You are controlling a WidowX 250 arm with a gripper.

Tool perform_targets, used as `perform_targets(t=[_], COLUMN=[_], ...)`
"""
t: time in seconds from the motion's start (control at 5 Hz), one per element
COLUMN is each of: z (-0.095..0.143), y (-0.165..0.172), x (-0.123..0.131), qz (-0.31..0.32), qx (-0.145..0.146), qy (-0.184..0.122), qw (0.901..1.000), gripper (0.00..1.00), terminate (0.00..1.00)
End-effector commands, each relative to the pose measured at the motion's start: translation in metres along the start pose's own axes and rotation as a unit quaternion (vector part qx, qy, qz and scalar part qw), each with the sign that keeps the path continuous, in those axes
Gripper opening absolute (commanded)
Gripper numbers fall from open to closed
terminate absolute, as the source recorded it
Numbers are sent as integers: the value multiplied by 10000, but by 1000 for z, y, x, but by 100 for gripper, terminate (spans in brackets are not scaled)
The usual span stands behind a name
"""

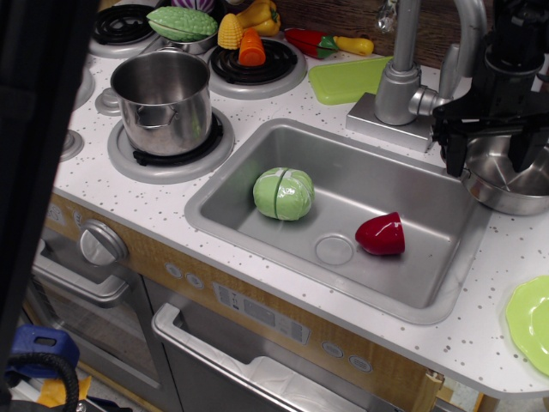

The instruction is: Put pan in sink

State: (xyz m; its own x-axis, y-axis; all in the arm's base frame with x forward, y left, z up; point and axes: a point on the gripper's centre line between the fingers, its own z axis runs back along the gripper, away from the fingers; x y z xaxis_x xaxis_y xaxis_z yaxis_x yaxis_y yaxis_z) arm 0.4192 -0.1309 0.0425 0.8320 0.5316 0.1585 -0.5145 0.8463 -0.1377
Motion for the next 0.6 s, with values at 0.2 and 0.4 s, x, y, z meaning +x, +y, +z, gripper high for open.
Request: perform_targets(t=[0.2, 0.4], z=[-6, -16], y=[4, 7], x=[6, 3], qz=[301, 428], qx=[-244, -277], qy=[-70, 31], qw=[9992, 9987], gripper=[100, 0], terminate=[0, 0])
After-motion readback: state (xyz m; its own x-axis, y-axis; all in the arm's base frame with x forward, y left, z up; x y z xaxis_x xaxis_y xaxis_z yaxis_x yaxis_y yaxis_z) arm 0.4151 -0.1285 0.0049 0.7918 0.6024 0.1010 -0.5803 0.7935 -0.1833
